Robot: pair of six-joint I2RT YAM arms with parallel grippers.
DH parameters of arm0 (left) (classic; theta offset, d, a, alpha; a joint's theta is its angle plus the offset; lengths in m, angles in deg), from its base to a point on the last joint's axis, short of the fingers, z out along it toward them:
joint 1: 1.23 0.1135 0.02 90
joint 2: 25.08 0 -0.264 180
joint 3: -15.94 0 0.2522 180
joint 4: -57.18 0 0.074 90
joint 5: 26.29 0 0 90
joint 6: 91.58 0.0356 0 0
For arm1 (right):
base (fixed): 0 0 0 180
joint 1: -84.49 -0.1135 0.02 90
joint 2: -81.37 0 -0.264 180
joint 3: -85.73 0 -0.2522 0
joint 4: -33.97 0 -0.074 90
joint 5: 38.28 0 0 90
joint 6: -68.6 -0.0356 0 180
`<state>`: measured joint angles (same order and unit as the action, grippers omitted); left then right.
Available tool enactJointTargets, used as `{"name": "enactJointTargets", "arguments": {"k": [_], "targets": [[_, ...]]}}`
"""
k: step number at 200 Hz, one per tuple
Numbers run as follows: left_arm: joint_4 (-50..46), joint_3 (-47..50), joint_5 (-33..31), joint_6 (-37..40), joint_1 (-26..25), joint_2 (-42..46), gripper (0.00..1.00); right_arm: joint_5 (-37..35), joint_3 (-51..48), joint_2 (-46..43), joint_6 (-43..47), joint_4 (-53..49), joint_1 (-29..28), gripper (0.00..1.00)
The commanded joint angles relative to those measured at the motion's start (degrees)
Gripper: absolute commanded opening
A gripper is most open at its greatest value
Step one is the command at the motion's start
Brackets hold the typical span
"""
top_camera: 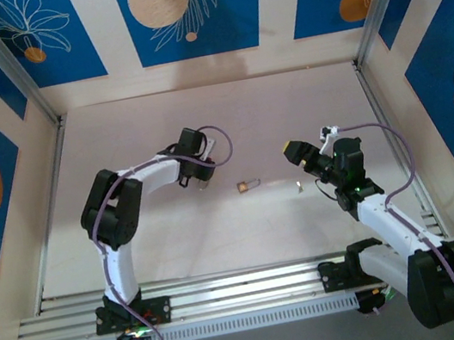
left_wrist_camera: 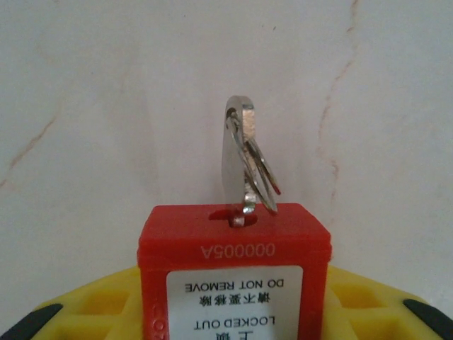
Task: Unlock with the key
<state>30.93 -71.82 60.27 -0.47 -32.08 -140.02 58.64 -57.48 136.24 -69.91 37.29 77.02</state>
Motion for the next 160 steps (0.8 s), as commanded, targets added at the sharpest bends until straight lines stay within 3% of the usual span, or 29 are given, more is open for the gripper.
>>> {"name": "enactJointTargets", "arguments": {"k": [1, 61, 123, 160], "targets": [[-5.36, -3.40, -2.00, -1.93, 0.70, -1.87, 0.25, 1.01, 0.78, 0.50, -0.17, 0.53, 0.34, 0.73], [-15.70, -8.06, -5.28, -5.73, 0.70, -3.97, 0.30, 2.43, 2.52, 3.53, -0.76, 0.27, 0.10, 0.73], [-20.70, -11.71, -1.69, -5.03, 1.40, -7.32, 0.39, 2.58, 1.88, -0.12, 0.08, -3.38, 0.19, 0.73], [-21.44, -11.13, -3.65, -5.19, 1.50, -7.79, 0.43, 3.25, 2.06, -0.91, 0.69, -4.57, 0.34, 0.73]]}}
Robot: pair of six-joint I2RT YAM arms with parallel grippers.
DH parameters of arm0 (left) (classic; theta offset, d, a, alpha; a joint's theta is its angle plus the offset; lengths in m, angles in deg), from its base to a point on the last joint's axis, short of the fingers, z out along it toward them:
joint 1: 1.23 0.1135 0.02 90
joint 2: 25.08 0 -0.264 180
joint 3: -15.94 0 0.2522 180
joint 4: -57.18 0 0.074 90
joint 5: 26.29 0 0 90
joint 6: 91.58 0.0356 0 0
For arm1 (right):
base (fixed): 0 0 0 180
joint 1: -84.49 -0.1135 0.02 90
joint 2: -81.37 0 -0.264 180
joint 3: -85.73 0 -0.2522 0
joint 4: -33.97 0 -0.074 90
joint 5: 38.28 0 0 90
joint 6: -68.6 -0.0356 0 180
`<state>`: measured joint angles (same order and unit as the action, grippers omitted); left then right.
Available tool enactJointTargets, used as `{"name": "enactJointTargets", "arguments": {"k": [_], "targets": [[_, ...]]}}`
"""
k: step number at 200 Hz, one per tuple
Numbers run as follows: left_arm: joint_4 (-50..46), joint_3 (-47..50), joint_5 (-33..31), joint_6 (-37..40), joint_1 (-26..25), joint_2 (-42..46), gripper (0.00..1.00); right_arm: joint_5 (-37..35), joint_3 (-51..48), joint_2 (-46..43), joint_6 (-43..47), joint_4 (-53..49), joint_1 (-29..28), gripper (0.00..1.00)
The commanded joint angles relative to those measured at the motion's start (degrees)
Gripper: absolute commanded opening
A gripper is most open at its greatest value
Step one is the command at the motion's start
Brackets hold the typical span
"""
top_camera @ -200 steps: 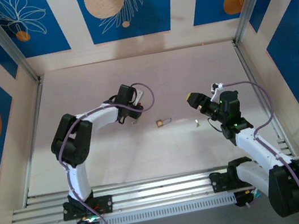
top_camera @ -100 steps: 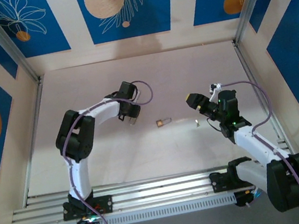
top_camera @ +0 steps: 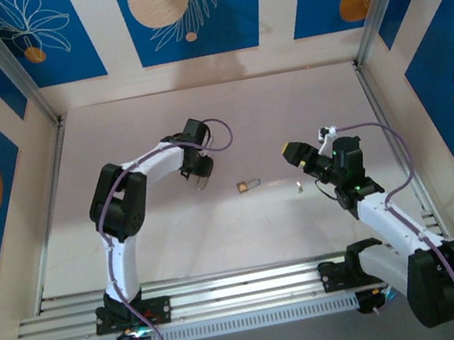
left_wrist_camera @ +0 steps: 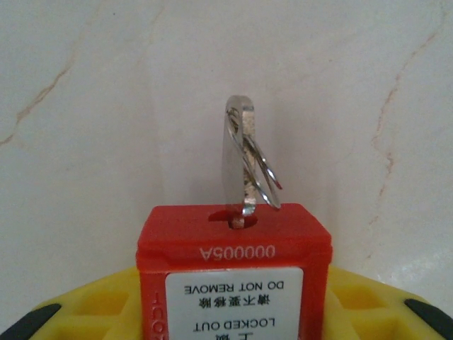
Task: Unlock with the key
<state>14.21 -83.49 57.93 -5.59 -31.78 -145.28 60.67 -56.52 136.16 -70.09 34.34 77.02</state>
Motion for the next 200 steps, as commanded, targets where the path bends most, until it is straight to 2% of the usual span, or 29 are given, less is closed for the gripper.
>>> {"name": "enactJointTargets", "arguments": {"k": [1, 39, 100, 140, 162, 200], "targets": [[-4.71, 0.52, -1.41, -0.10, 1.15, -2.51, 0.43, 1.23, 1.12, -0.82, 0.83, -1.63, 0.34, 0.73], [-6.50, -0.49, -2.22, 0.12, 1.23, -3.69, 0.49, 2.04, 1.74, -0.89, 0.87, -2.38, 0.43, 0.73], [-6.35, -0.23, -2.39, 0.38, 1.40, -2.99, 0.52, 3.13, 2.80, -1.00, 1.39, -3.99, 0.68, 0.73], [-4.54, 0.85, -5.03, 1.00, 1.38, 3.83, 0.73, 2.85, 5.57, -0.20, 3.90, -8.48, 0.62, 0.75], [-3.72, 0.96, -3.64, 2.19, 1.41, 6.01, 0.82, 1.19, 6.97, 0.48, 5.39, -11.36, 0.69, 0.78], [2.07, 6.79, -1.21, 3.55, 1.37, 13.37, 0.98, -5.35, 7.67, 0.77, 7.25, -14.61, 0.44, 0.78]]}}
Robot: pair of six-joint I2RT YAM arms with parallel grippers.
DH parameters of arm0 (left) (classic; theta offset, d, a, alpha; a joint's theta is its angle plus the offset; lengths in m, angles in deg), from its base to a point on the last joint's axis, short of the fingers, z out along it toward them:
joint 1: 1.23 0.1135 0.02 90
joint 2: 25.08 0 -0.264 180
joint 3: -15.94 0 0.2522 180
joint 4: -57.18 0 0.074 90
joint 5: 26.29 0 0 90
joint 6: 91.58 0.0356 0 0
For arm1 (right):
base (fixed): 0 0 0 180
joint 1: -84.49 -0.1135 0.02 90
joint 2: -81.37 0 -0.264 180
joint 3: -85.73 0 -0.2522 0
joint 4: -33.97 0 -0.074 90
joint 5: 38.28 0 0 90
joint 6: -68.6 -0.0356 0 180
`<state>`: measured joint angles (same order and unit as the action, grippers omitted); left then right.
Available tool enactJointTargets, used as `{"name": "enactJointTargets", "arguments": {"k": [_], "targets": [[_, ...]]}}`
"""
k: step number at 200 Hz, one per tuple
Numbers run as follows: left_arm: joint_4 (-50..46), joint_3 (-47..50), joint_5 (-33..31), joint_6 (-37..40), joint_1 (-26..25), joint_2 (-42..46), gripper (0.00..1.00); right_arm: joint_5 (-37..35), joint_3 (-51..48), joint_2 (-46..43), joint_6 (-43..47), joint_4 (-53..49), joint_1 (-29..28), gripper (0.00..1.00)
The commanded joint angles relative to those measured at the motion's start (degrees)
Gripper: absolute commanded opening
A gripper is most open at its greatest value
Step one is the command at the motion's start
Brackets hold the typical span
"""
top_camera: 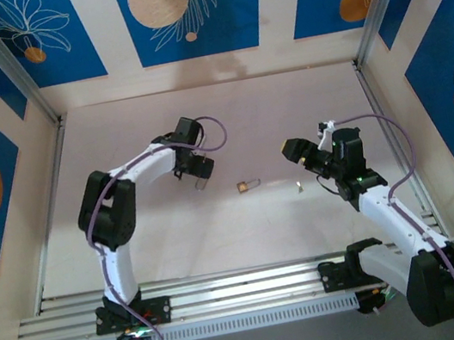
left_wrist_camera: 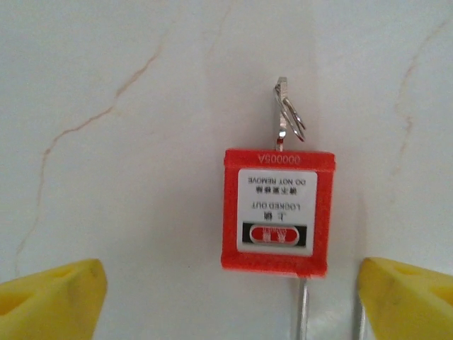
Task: Unlock with the key
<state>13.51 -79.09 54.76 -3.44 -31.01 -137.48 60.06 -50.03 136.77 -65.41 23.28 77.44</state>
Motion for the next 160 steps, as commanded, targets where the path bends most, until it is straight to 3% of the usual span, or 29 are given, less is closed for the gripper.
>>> {"name": "enactJointTargets", "arguments": {"k": [1, 43, 70, 106, 143, 160], "targets": [[2.85, 2.55, 1.98, 1.42, 0.60, 5.81, 0.99, -4.87, 1.17, 0.20, 2.59, -3.48, 0.02, 0.78], [6.35, 5.87, 2.35, 0.69, 0.62, 14.22, 1.00, -11.83, 0.81, 1.87, 3.13, -2.45, -0.90, 0.75], [13.96, 11.32, 1.39, -1.88, 0.45, 21.35, 1.00, -16.70, 2.42, 4.06, 4.69, -6.10, -2.20, 0.75], [25.57, 23.39, -1.97, -4.58, 0.25, 32.38, 1.00, -15.80, 4.15, 9.61, 5.32, -10.12, -2.61, 0.73], [24.37, 27.13, -2.82, -2.91, 0.18, 39.45, 1.00, -13.02, 10.40, 12.58, 6.63, -19.08, -3.64, 0.72], [22.90, 26.57, -3.22, -6.53, 0.30, 40.53, 1.00, -12.67, 11.87, 12.21, 7.46, -24.25, -5.14, 0.68]]}}
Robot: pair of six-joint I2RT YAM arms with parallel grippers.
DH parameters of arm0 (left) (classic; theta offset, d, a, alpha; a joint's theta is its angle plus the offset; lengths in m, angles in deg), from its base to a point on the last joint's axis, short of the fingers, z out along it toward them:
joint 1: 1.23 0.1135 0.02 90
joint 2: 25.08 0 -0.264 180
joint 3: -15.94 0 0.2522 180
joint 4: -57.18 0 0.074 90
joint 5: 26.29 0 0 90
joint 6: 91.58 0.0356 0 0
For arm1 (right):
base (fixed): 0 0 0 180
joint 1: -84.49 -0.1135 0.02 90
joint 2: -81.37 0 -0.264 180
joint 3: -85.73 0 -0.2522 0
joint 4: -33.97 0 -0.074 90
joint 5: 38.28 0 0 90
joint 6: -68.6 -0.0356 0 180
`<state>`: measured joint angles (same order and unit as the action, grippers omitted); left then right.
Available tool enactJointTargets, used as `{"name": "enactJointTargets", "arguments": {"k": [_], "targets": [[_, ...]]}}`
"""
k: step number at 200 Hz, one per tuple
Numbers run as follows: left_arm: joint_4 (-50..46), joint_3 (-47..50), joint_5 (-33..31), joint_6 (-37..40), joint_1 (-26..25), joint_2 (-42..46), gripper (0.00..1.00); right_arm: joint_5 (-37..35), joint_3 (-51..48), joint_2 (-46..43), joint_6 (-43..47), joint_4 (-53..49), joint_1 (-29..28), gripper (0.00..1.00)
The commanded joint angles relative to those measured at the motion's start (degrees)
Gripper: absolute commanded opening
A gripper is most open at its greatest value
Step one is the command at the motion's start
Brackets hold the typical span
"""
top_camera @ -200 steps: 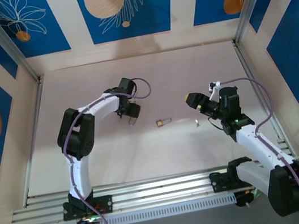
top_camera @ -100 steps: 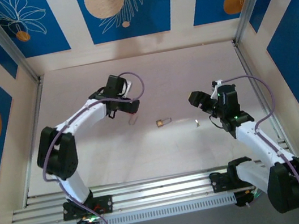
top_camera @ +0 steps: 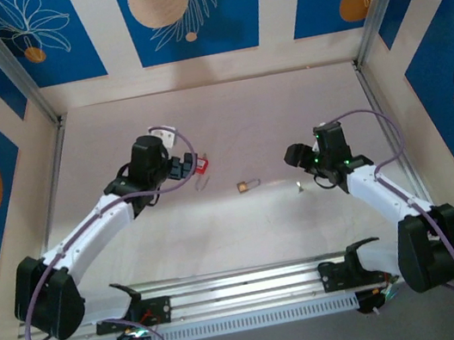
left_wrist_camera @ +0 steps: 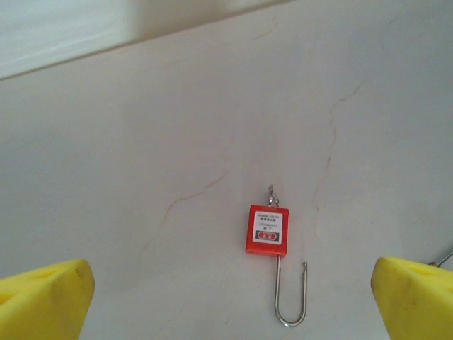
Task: Unlock with the key
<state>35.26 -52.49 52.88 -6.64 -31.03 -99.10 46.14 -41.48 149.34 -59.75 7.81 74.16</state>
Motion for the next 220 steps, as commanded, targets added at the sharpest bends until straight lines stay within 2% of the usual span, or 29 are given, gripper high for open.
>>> {"name": "enactJointTargets", "arguments": {"k": [1, 30, 45, 73, 94, 110, 144, 167, 220], "targets": [[1.06, -0.19, -1.41, -3.89, 0.34, 2.18, 1.00, 1.09, 3.33, -0.45, 1.79, -9.08, -2.01, 0.68], [-2.67, -1.21, -3.39, -12.17, 0.45, 3.09, 1.00, 0.01, 3.76, -3.34, 1.40, -15.82, -3.99, 0.64], [-2.02, 0.68, -1.64, -11.21, 0.44, 5.42, 1.00, -1.93, 3.63, -5.22, 0.76, -17.97, -5.02, 0.64], [-0.97, 3.31, -2.38, -11.45, 0.53, 9.95, 1.00, -1.95, 2.95, -7.10, 0.12, -18.69, -5.96, 0.65], [4.99, 8.38, -3.45, -15.28, 0.45, 13.86, 0.90, -2.22, 2.81, -7.04, 1.08, -18.69, -7.71, 0.64], [8.82, 12.44, -4.13, -20.52, 0.53, 17.10, 0.88, -1.90, 3.72, -5.58, 2.71, -20.34, -9.47, 0.64], [7.14, 15.00, 3.79, -21.58, 0.47, 17.49, 0.89, 1.30, 7.35, 2.87, 5.95, -22.71, -13.54, 0.62], [3.42, 14.08, 7.45, -21.58, 0.45, 15.46, 0.90, -0.33, 10.56, 9.33, 7.27, -23.28, -15.39, 0.61], [5.22, 16.69, 15.63, -26.45, 0.31, 12.05, 0.88, -3.22, 10.90, 12.00, 6.87, -22.52, -9.24, 0.55]]}}
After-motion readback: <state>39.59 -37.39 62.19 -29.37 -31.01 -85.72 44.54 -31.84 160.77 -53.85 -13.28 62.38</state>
